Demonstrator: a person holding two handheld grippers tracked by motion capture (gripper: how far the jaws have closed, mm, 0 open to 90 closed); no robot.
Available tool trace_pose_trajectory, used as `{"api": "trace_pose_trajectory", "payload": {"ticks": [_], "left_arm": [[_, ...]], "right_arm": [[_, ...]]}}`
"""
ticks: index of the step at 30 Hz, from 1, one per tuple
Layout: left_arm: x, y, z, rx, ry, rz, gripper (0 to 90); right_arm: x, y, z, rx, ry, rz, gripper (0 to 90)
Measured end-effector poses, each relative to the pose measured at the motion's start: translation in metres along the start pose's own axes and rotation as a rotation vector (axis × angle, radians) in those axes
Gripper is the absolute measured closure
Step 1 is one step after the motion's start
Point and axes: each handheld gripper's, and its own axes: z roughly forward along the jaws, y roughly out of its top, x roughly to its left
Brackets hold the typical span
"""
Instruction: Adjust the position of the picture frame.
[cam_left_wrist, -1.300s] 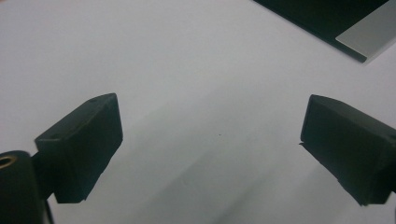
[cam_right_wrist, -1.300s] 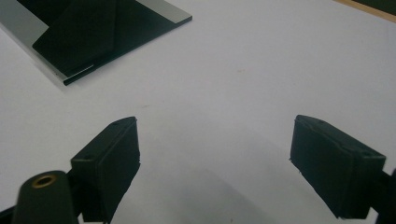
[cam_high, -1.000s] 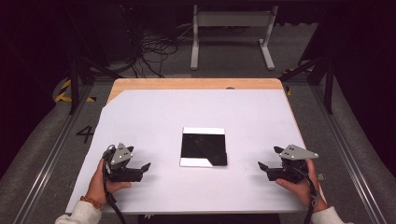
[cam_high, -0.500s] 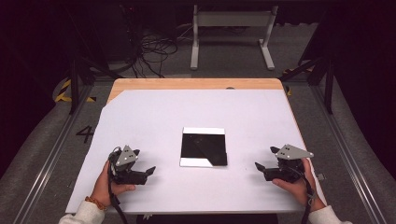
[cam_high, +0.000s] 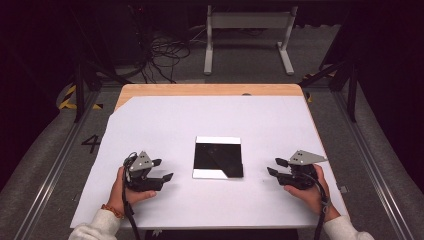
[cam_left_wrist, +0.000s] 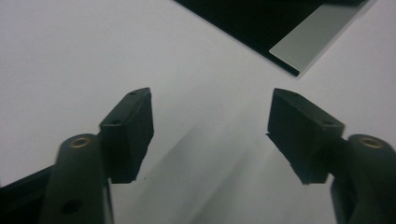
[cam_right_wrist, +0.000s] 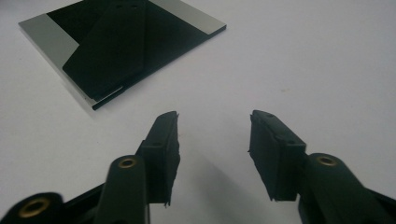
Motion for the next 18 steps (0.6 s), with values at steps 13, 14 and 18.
{"api": "trace_pose_trajectory", "payload": {"ticks": [13,14,18], "left_arm": [[-0.008,0.011,0.012,0.034,-0.067,0.051,89.7],[-0.010,0.012,0.013,0.034,-0.068,0.048,89.7],[-0.013,0.018,0.022,0.046,-0.072,0.058,89.7]], "right_arm": [[0.020,0.014,0.018,0.038,0.108,-0.056,70.8],[0.020,0.014,0.018,0.038,0.108,-0.056,70.8],[0.031,0.022,0.027,0.048,0.140,-0.071,73.3]]}}
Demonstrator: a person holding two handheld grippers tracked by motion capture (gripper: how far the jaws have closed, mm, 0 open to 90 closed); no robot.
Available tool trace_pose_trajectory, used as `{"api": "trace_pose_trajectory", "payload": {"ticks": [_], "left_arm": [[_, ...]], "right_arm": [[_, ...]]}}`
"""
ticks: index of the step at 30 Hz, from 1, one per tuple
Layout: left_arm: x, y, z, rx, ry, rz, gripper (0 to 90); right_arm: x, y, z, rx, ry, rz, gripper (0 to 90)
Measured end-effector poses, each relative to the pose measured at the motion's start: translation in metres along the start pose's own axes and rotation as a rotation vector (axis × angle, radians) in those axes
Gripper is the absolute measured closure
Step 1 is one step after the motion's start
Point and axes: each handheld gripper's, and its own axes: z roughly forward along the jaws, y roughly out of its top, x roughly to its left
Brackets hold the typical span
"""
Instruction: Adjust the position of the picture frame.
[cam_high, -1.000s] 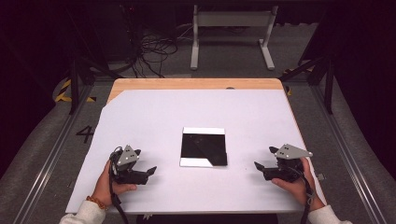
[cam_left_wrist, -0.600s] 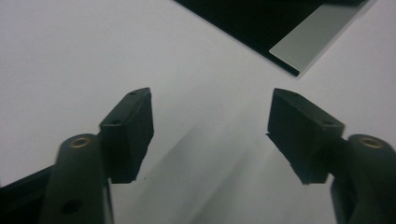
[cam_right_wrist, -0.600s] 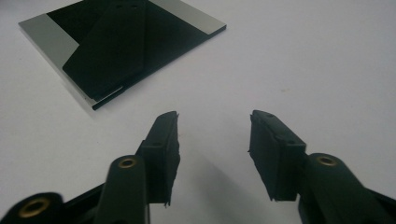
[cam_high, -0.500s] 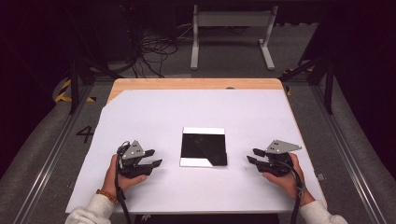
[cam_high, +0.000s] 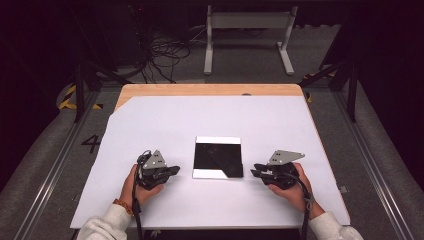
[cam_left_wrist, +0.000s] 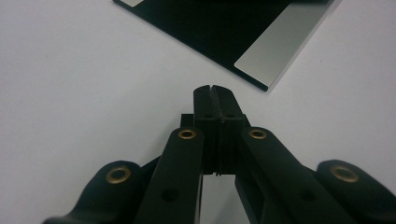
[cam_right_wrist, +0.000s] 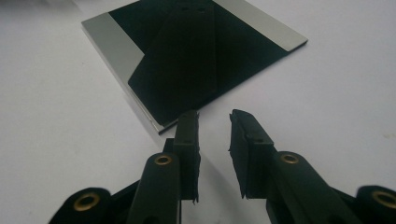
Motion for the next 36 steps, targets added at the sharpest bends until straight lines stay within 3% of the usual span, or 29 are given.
{"api": "trace_pose_trajectory", "payload": {"ticks": [11,18,24,36], "left_arm": [[-0.003,0.015,0.020,0.002,-0.026,0.028,90.0],[-0.005,0.021,0.029,0.004,-0.038,0.031,90.0],[-0.005,0.022,0.031,0.016,-0.046,0.033,90.0],[-0.005,0.019,0.033,0.044,-0.061,0.027,90.0]], "right_arm": [[0.008,0.011,0.016,0.023,0.012,-0.023,81.5],[0.007,0.010,0.013,0.033,0.026,-0.019,83.0],[0.012,0.009,0.015,0.078,0.044,-0.050,89.2],[0.021,0.007,0.018,0.168,0.064,-0.086,86.3]]}}
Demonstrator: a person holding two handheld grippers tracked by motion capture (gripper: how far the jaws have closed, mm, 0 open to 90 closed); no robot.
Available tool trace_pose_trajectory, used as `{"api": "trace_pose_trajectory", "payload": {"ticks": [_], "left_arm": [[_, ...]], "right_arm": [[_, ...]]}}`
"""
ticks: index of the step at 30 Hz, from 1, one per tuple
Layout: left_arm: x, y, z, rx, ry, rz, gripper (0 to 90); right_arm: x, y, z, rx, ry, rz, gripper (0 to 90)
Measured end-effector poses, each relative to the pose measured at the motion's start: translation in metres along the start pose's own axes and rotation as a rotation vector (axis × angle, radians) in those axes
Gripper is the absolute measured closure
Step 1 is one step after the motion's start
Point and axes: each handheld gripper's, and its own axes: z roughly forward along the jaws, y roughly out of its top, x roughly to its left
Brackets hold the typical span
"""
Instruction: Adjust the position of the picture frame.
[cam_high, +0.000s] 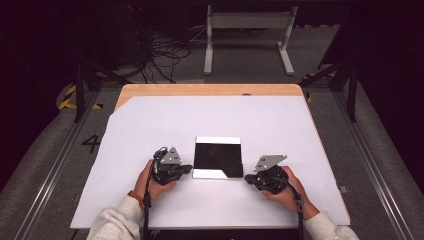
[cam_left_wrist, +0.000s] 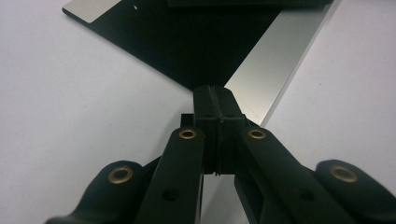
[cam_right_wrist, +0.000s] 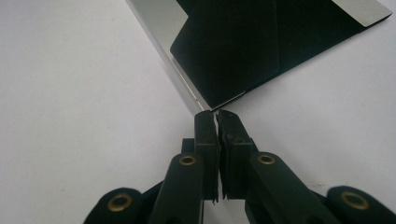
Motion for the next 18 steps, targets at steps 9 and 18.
{"api": "trace_pose_trajectory", "payload": {"ticks": [9,18], "left_arm": [[-0.0015,0.0007,0.0040,-0.006,-0.007,-0.001,90.0],[-0.0032,0.0021,0.0061,-0.003,-0.003,0.012,89.9]], "right_arm": [[-0.0011,0.0044,0.0029,0.022,0.009,0.010,85.9],[-0.0015,0.0060,0.0045,0.022,0.018,0.007,85.2]]}}
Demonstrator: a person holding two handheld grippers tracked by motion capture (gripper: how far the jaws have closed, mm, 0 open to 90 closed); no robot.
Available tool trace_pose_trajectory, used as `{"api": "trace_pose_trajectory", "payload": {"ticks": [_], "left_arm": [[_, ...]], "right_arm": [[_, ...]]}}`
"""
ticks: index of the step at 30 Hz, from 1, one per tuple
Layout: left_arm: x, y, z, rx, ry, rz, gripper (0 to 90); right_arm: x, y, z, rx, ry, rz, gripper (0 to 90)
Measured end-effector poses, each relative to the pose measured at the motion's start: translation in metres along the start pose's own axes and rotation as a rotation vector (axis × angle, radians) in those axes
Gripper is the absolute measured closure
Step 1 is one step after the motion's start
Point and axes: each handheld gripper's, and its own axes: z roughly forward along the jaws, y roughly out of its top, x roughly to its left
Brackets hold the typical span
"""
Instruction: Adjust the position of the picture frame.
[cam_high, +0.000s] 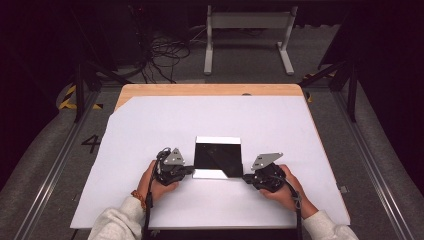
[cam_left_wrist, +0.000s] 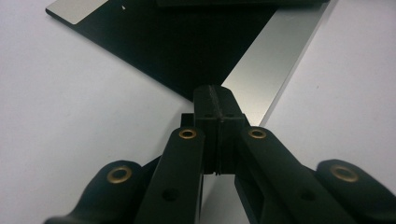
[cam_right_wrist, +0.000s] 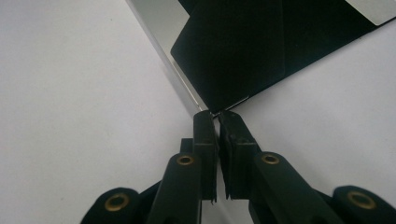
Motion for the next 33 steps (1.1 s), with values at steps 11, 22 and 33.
{"api": "trace_pose_trajectory", "payload": {"ticks": [11,22,33], "left_arm": [[0.0004,0.0007,0.0009,-0.004,-0.001,0.001,90.0],[0.0000,0.0021,0.0025,-0.006,-0.002,0.002,90.0],[-0.0005,0.0049,0.0052,-0.005,-0.005,0.005,90.0]], "right_arm": [[-0.0005,-0.0004,0.0004,-0.008,0.005,0.000,84.8],[-0.0017,-0.0011,0.0000,-0.012,0.005,0.004,84.1],[-0.0035,-0.0039,-0.0027,-0.012,0.001,0.011,83.3]]}}
